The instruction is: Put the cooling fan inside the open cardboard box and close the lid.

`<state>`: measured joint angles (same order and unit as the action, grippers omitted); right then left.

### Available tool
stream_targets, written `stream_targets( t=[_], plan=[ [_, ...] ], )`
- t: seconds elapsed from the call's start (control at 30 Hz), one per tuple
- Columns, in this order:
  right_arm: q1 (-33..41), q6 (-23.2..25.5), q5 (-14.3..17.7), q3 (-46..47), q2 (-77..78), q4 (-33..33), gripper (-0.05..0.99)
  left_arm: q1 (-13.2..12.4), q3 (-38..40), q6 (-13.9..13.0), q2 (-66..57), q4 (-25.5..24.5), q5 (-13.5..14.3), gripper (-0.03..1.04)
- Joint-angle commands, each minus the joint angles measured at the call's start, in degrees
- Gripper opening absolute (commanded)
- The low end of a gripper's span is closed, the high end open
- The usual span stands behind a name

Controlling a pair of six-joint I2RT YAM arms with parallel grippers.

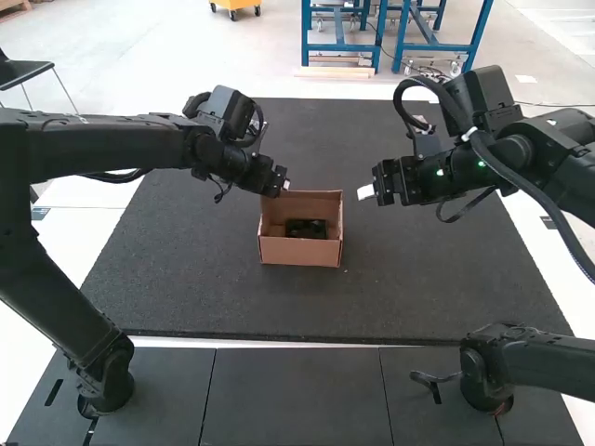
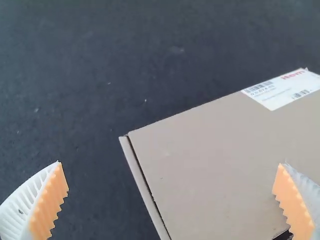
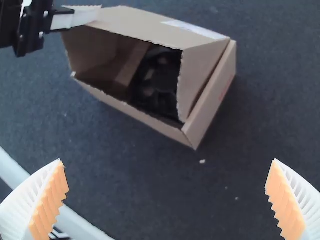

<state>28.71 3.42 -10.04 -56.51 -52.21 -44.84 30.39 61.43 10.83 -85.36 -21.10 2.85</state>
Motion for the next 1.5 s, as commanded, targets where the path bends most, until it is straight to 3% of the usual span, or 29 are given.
stream_targets(
  t=[0.0,0.27,0.7,1.13,1.47],
  plan=[
    [-0.1,0.5,0.2,-0.1,0.1,0.5,0.90,0.1,-0.8,0.4,0.3,0.9,-1.9,0.97],
    [-0.5,1.1,0.0,0.1,0.1,0.5,0.90,0.4,-4.3,0.4,0.1,5.1,-5.0,0.97],
    [-0.5,1.8,-0.5,0.7,0.0,0.5,0.90,2.6,-6.1,0.5,-2.6,5.8,-6.5,0.97],
    [-0.5,1.8,-0.8,0.7,0.1,0.4,0.90,2.6,-9.8,0.7,-3.1,9.0,-6.4,0.97],
    [-0.5,2.0,-1.3,1.3,0.3,0.4,0.90,2.6,-13.2,1.0,-5.5,14.3,-5.7,0.97]
  ],
)
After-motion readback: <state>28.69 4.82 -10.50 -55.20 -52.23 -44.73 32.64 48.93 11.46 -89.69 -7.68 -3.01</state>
